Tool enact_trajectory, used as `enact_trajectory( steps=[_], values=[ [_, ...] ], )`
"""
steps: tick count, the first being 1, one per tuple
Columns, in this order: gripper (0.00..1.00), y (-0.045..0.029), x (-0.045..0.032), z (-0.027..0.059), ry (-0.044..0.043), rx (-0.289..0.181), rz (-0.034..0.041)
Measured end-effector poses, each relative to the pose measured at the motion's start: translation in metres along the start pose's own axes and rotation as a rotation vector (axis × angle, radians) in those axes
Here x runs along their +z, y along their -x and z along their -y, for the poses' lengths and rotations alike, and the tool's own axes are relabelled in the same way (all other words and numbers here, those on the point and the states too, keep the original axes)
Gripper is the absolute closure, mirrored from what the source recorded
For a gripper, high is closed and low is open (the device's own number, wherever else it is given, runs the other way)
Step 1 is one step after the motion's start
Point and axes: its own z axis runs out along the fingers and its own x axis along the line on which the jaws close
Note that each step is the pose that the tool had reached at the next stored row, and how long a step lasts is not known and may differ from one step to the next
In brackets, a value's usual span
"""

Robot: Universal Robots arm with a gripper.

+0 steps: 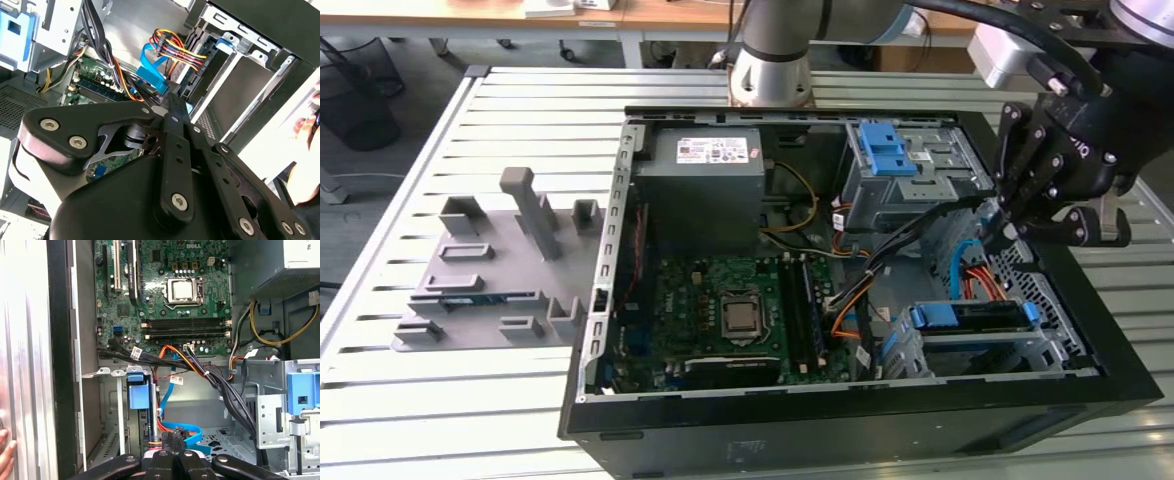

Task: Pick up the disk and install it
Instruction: 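Insert the second disk wire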

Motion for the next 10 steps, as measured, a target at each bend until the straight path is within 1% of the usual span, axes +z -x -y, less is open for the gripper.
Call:
enact_trajectory(
  steps=[4,5,6,9,10],
  values=[
    [0.89,0.0064,0.0001,-0.0005,-0.0003,0.000,-0.0059],
    [0.82,0.0077,0.0002,-0.0006,-0.0004,0.001,-0.0070],
    [0.82,0.0085,0.0002,-0.0006,-0.0005,0.001,-0.0083],
    [0.81,0.0104,0.0003,-0.0008,-0.0010,0.001,-0.0153],
    [0.81,0.0111,0.0004,-0.0008,-0.0014,0.001,-0.0196]
  ],
)
